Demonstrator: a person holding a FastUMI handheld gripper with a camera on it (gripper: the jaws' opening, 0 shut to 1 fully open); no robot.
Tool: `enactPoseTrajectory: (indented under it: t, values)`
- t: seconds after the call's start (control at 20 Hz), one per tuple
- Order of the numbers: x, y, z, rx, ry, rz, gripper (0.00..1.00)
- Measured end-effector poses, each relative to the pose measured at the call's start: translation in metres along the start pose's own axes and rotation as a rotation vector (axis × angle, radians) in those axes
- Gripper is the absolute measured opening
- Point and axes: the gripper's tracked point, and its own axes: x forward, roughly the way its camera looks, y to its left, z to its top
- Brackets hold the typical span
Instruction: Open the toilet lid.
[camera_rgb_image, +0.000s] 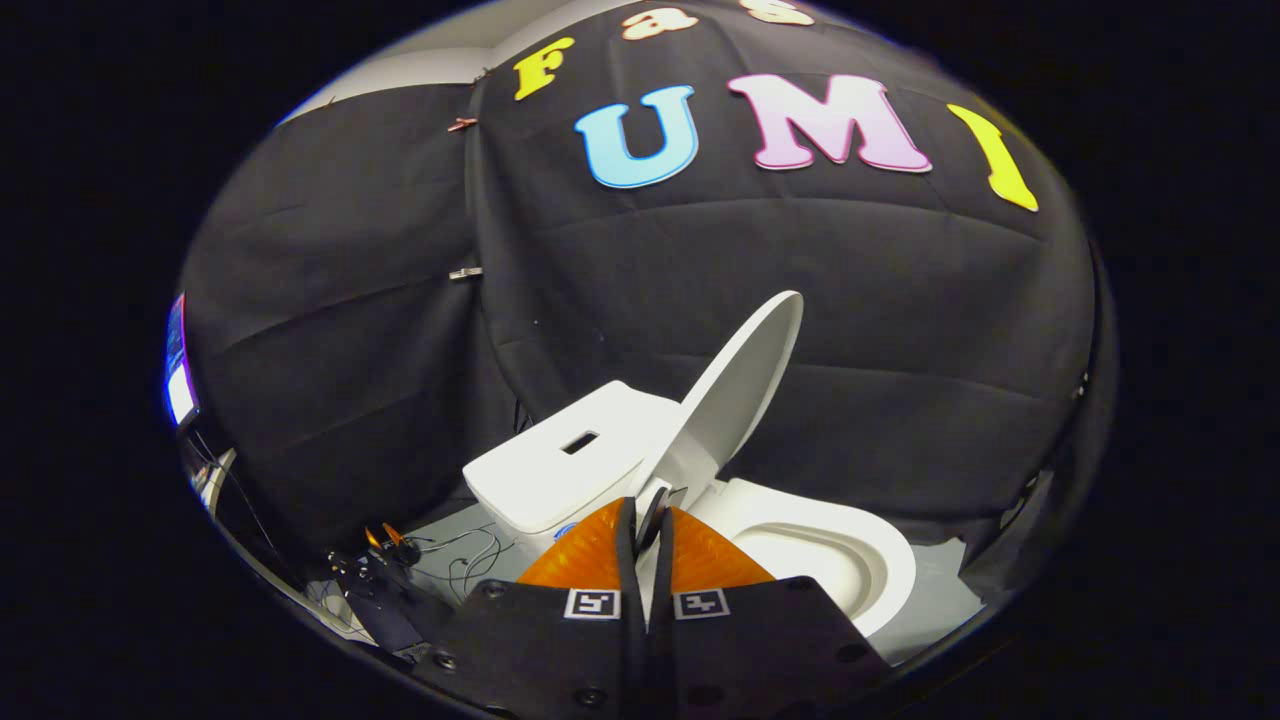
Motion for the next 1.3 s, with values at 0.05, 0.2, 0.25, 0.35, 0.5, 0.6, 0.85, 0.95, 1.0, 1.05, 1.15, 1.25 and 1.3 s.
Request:
enactPoseTrajectory:
  t: [0.05, 0.2, 0.25, 0.35, 0.5, 0.6, 0.85, 0.95, 1.0, 1.05, 1.15, 1.25, 1.3]
  values:
    - [0.005, 0.009, 0.004, -0.013, -0.002, 0.013, 0.05]
    - [0.018, 0.028, 0.013, -0.037, 0.0, 0.05, 0.05]
    - [0.022, 0.035, 0.015, -0.05, 0.002, 0.061, 0.05]
    - [0.031, 0.049, 0.019, -0.088, 0.003, 0.079, 0.05]
    - [0.044, 0.065, 0.024, -0.111, 0.011, 0.107, 0.05]
    - [0.052, 0.076, 0.025, -0.115, 0.019, 0.129, 0.05]
    - [0.075, 0.105, 0.03, -0.148, 0.035, 0.195, 0.05]
    - [0.085, 0.116, 0.03, -0.179, 0.029, 0.207, 0.05]
    - [0.089, 0.121, 0.029, -0.195, 0.024, 0.21, 0.05]
    - [0.092, 0.126, 0.029, -0.212, 0.02, 0.212, 0.05]
    - [0.1, 0.134, 0.029, -0.239, 0.014, 0.21, 0.05]
    - [0.108, 0.143, 0.03, -0.248, 0.011, 0.212, 0.06]
    - [0.112, 0.149, 0.026, -0.245, 0.02, 0.229, 0.06]
